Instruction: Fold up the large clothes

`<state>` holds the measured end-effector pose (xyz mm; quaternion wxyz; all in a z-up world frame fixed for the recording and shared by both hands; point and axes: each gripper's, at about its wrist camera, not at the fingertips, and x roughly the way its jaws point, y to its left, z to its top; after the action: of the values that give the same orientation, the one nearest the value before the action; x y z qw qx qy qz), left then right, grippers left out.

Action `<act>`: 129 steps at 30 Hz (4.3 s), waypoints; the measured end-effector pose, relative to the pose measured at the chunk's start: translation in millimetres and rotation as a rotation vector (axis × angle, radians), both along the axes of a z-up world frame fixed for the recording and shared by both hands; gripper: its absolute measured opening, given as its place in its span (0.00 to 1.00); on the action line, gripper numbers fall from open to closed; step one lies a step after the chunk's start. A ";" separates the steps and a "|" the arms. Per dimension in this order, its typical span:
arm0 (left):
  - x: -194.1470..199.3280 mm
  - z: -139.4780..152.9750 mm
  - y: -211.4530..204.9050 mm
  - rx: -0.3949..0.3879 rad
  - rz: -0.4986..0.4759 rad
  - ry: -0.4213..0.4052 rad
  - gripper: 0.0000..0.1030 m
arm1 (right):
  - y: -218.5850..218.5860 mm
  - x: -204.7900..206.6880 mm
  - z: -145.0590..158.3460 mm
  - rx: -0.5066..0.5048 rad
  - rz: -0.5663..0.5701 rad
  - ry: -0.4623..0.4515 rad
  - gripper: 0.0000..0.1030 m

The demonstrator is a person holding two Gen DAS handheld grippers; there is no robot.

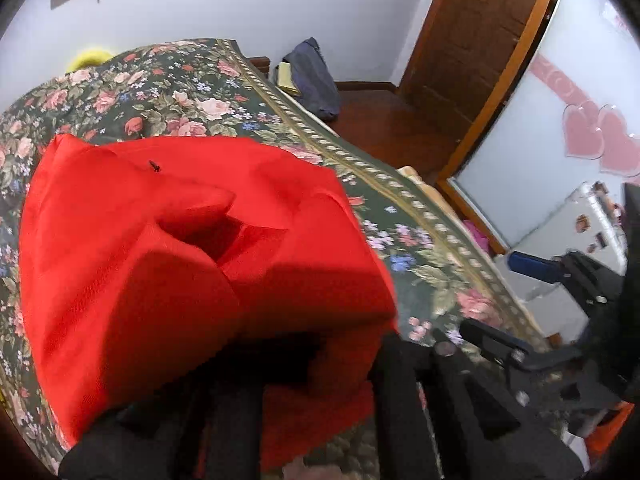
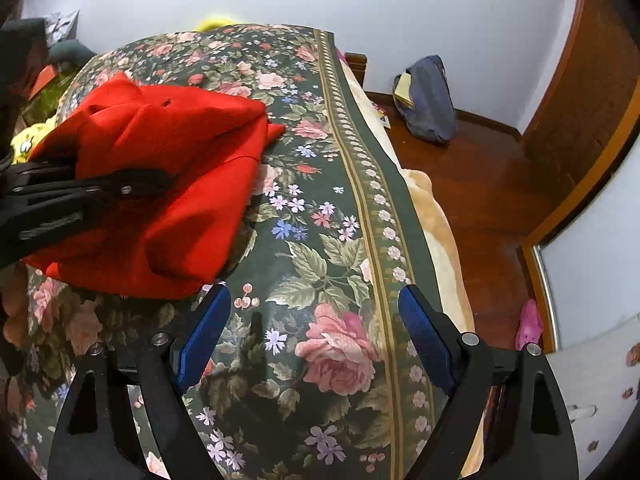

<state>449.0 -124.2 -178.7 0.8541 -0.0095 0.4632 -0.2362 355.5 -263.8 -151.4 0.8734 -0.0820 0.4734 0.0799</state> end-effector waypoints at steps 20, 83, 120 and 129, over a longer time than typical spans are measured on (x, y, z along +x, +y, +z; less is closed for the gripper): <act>-38.7 60.8 124.4 0.142 0.235 -0.180 0.65 | 66.0 -3.3 48.3 0.141 0.170 -0.101 0.81; -74.5 -6.2 202.9 0.227 0.350 -0.068 0.70 | 17.1 24.4 1.2 0.221 -0.007 0.075 0.82; 70.4 -41.0 171.1 -0.332 0.365 0.240 0.85 | 54.5 129.5 -52.8 0.646 0.053 0.360 0.73; 60.6 -38.5 198.1 -0.474 0.394 0.266 0.53 | 58.6 116.4 -21.6 0.541 0.110 0.251 0.29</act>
<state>509.6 73.9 -217.2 0.7895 -0.3279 0.4921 -0.1645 471.9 -205.1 -173.0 0.7925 0.1388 0.5341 0.2598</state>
